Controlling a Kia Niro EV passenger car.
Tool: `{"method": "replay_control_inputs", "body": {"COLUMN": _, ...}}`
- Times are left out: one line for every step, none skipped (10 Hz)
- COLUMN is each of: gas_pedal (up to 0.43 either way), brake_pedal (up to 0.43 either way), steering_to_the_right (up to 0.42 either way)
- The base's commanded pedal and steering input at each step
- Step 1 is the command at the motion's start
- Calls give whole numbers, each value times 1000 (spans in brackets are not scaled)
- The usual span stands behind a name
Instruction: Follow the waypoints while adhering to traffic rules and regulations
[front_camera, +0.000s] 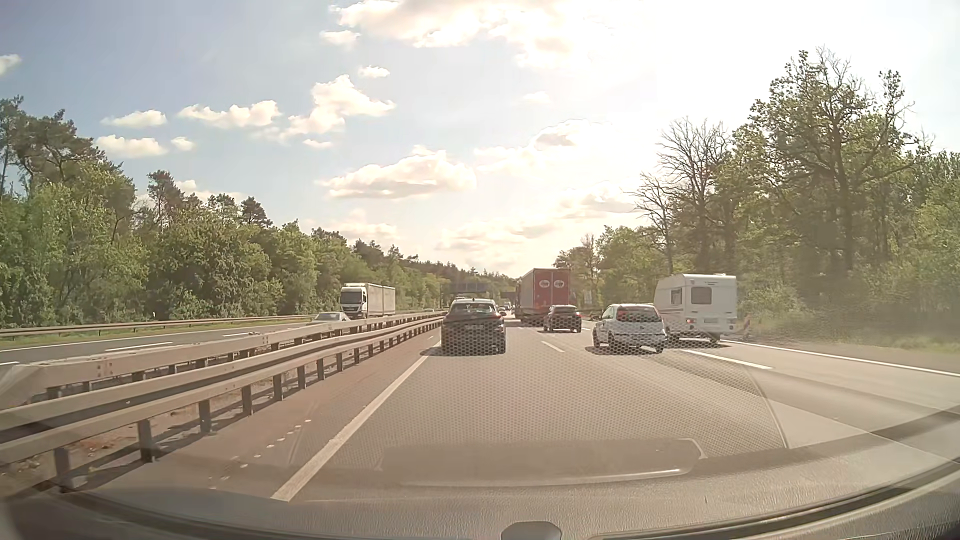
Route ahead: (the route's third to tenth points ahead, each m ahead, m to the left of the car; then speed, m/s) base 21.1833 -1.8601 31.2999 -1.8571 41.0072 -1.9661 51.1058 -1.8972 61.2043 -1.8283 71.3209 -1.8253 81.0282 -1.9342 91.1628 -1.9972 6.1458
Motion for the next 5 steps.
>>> {"method": "replay_control_inputs", "body": {"gas_pedal": 150, "brake_pedal": 0, "steering_to_the_right": 8}}
{"method": "replay_control_inputs", "body": {"gas_pedal": 150, "brake_pedal": 0, "steering_to_the_right": 8}}
{"method": "replay_control_inputs", "body": {"gas_pedal": 150, "brake_pedal": 0, "steering_to_the_right": 8}}
{"method": "replay_control_inputs", "body": {"gas_pedal": 150, "brake_pedal": 0, "steering_to_the_right": 8}}
{"method": "replay_control_inputs", "body": {"gas_pedal": 150, "brake_pedal": 0, "steering_to_the_right": 7}}
